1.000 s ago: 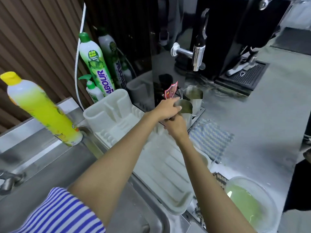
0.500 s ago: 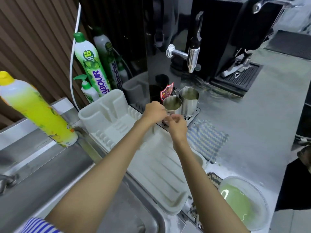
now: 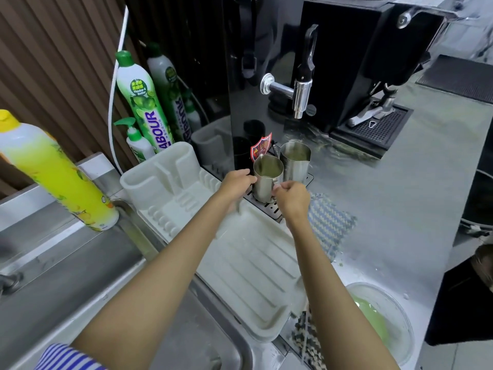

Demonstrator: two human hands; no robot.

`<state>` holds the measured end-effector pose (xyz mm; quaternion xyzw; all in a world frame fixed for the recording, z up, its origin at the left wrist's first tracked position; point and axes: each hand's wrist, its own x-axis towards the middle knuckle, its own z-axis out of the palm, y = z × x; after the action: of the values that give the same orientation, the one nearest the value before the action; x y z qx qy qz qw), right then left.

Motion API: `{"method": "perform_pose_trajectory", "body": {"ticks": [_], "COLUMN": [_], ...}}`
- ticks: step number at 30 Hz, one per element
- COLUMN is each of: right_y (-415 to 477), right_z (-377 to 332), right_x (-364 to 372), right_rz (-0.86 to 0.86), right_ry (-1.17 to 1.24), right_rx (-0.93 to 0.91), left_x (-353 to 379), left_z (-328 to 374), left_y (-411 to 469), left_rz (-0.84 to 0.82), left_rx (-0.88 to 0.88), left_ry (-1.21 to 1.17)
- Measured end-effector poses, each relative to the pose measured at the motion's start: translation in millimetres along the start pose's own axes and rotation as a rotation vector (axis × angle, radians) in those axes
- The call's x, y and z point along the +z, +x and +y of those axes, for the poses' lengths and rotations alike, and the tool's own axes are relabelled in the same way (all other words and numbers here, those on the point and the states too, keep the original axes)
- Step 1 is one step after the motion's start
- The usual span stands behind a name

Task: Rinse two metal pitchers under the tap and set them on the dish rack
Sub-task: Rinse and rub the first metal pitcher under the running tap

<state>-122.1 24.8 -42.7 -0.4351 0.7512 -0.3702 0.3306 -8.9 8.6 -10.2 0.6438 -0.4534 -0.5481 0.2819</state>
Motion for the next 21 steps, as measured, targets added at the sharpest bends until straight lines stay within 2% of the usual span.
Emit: {"method": "perform_pose_trajectory", "body": {"ticks": [5, 9, 13, 15, 18, 21], "right_y": [12, 4, -11, -19, -33, -51], "right_z": [-1, -6, -29, -44, -69, -92], "right_x": [-13, -33, -61, -67, -67, -51], "right_rz": [-0.104, -0.275, -0.521, -0.587, -0.625, -0.739], "right_ry": [-0.022, 0.111, 0.099, 0.070, 0.065, 0.055], "right_rx": [0.049, 0.062, -0.050, -0.094, -0.168, -0.259], "left_x": [-1, -4, -17, -26, -45, -74], "left_z": [5, 12, 11, 9, 4, -6], "left_y": [-4, -8, -19, -28, -47, -70], "left_rz": [-0.028, -0.049, 0.005, 0.030, 0.090, 0.211], "left_rx": [-0.066, -0.062, 0.014, 0.045, 0.128, 0.236], "left_ry": [-0.122, -0.197, -0.368, -0.458, -0.470, -0.449]}}
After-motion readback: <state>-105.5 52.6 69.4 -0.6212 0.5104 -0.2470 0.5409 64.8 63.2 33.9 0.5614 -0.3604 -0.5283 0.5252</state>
